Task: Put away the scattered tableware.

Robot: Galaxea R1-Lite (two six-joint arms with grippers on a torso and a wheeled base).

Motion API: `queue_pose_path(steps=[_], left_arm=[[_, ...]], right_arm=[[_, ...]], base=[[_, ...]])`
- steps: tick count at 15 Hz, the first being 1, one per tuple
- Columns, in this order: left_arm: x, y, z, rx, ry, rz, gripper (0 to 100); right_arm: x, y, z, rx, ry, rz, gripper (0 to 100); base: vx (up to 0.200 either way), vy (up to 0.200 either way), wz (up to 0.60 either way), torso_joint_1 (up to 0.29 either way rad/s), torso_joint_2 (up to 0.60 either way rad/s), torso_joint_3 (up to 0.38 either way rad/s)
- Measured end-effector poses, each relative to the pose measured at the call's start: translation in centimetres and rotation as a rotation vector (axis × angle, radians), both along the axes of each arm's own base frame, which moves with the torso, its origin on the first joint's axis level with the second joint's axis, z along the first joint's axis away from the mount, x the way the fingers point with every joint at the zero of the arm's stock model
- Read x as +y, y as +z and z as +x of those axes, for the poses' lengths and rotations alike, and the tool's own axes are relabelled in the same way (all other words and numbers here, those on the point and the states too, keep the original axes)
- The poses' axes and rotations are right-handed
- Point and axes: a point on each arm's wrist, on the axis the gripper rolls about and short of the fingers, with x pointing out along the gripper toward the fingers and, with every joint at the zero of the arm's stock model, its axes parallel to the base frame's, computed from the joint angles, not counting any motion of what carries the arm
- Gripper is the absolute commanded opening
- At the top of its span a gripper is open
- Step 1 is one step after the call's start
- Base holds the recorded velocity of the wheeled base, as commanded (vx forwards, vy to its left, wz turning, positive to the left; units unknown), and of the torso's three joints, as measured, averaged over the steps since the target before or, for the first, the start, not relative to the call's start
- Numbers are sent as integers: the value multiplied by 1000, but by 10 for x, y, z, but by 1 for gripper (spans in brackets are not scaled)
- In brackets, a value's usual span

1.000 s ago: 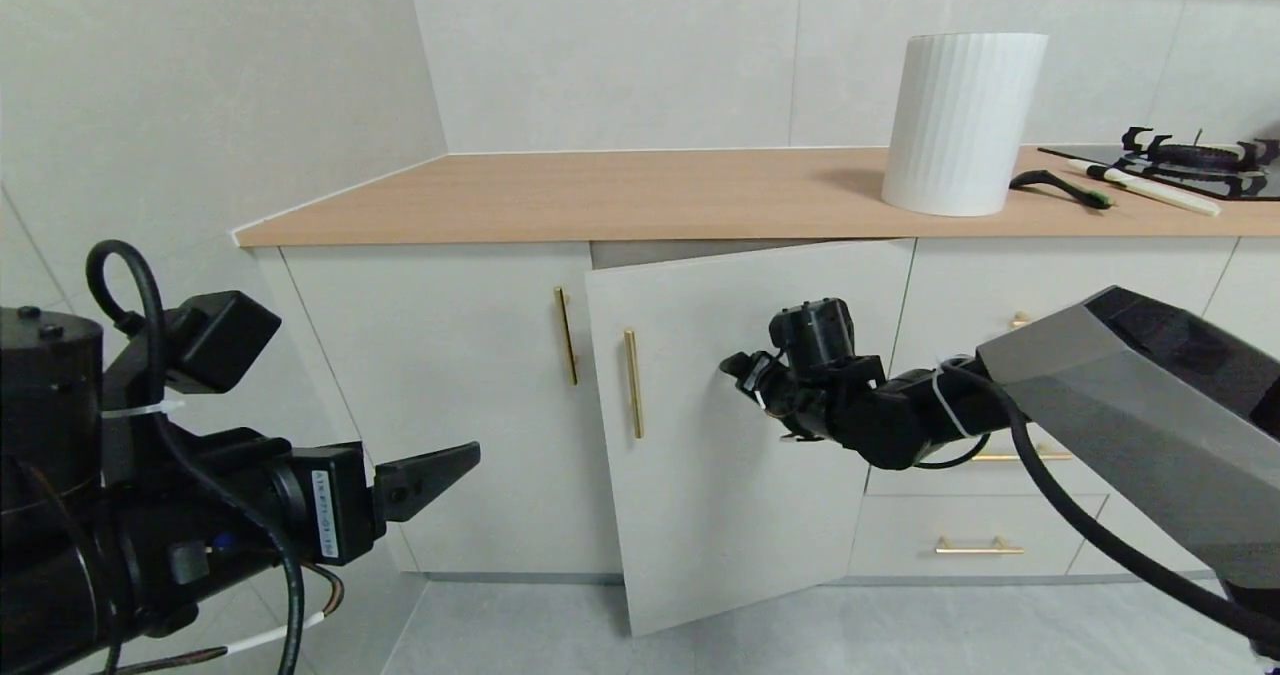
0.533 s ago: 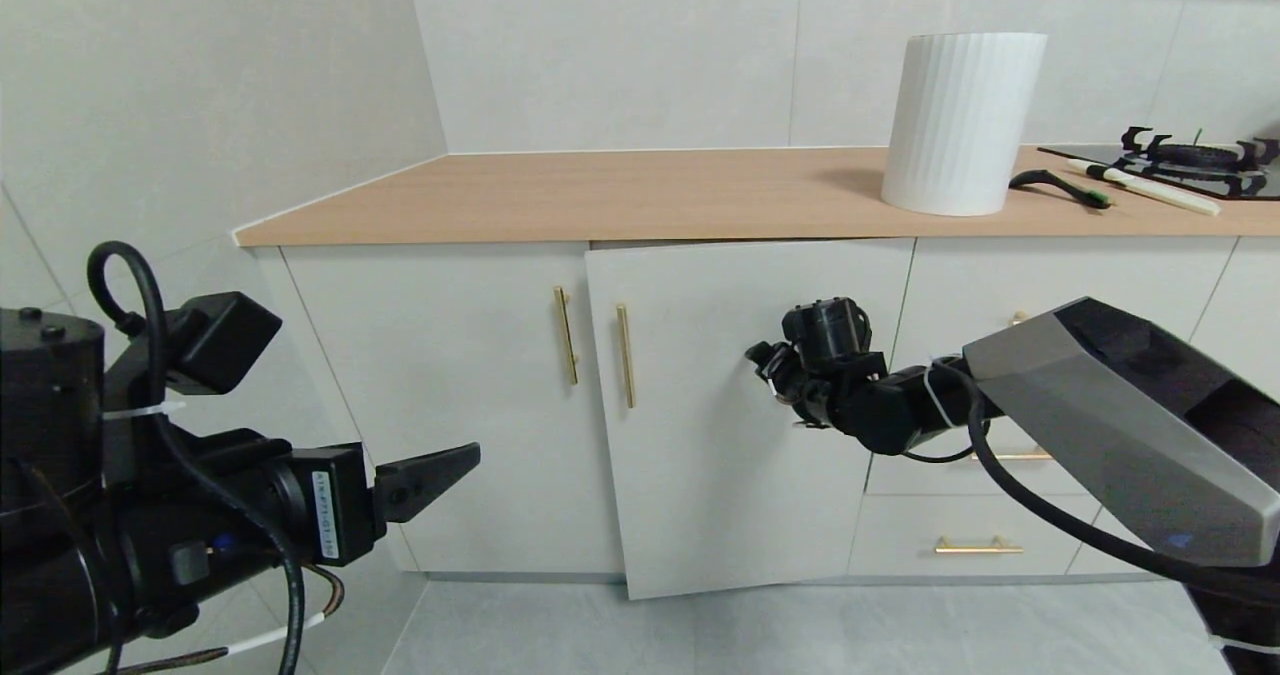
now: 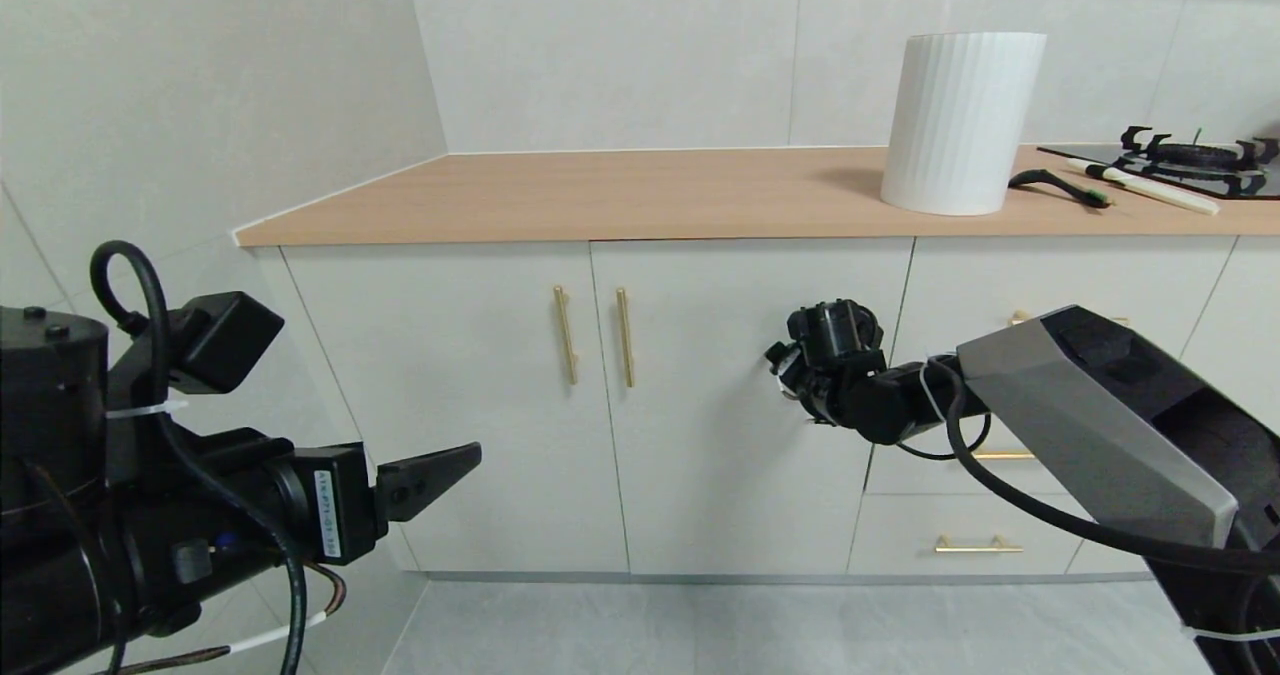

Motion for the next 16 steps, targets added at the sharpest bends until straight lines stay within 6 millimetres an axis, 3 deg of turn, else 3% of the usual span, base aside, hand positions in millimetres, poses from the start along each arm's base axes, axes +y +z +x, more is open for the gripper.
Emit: queue_pose_path(steps=[6, 9, 12, 16], left_arm=[[0, 0, 0, 0, 0, 0, 100], [0, 0, -1, -3, 2, -1, 100], [5, 7, -6, -41, 16, -15, 100], [25, 27, -32, -158, 57, -69, 100]], right_arm=[[-3, 4, 2, -8, -12, -1, 100], [-7, 18, -11, 8, 40, 20, 100], [-9, 62, -50, -8, 160, -6, 100], [-40, 135, -130, -107, 271, -124, 100]], base=[[0, 0, 0, 0, 0, 0], [0, 0, 0, 0, 0, 0], [0, 0, 0, 0, 0, 0], [0, 0, 0, 0, 0, 0]])
